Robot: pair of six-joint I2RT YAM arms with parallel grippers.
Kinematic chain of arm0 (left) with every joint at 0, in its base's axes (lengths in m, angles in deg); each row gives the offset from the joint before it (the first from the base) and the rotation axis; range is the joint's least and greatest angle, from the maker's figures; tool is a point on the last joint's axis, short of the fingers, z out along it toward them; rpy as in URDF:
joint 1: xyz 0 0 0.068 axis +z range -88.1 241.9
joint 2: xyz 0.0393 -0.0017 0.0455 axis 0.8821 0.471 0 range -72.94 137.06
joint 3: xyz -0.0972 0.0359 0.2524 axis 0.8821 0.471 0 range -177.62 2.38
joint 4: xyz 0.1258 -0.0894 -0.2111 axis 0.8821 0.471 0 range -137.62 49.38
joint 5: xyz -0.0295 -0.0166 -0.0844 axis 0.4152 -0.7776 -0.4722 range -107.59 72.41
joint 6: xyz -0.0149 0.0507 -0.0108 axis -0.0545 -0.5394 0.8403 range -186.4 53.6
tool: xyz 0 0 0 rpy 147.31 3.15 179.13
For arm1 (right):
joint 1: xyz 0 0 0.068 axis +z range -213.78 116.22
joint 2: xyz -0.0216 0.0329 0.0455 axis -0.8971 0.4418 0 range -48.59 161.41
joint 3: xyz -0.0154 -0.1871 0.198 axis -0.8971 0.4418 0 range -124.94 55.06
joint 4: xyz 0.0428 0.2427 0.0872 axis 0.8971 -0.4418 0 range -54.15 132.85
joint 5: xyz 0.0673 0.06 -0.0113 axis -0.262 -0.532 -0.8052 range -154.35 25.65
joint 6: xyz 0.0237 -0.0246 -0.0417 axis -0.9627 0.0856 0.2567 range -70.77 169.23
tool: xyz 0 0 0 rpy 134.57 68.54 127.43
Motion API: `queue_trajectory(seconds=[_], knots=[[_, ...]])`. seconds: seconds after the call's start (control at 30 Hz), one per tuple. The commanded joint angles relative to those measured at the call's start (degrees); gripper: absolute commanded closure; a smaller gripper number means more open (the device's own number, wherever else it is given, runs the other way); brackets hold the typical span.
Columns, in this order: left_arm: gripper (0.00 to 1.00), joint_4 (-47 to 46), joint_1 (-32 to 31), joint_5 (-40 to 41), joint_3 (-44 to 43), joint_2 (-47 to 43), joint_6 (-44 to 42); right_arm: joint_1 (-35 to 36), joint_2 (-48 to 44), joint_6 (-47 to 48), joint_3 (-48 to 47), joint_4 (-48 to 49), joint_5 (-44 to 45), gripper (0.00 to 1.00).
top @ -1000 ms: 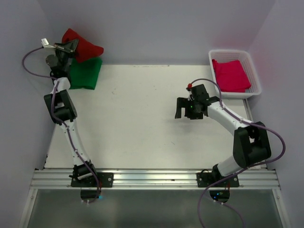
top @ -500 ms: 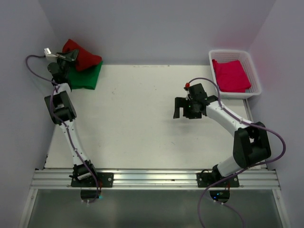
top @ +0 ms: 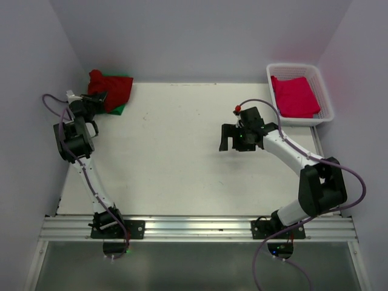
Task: Fold and stack the t-shirts
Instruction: Put the neatly folded tshirt into the corner of the board with the left arm
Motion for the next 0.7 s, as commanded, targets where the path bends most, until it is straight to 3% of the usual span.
queue_trajectory(seconds=[0.0,0.13,0.5,0.67], knots=[[1.00,-2.2,2.0,6.1,6.4,-8.8,-1.4,0.5,-2.3,-0.6,0.9,2.3,-2.1,0.01],[1.00,2.2,1.7,13.5,14.8,-17.8,-0.7,0.5,-3.3,-0.7,2.9,4.4,-3.5,0.01],[1.00,8.1,1.2,13.1,10.0,-18.0,5.9,0.5,-5.2,-0.4,6.4,6.6,-4.3,0.01],[1.00,16.1,0.8,16.7,11.9,-21.2,8.2,0.5,-4.9,0.0,6.5,7.0,-4.6,0.01]])
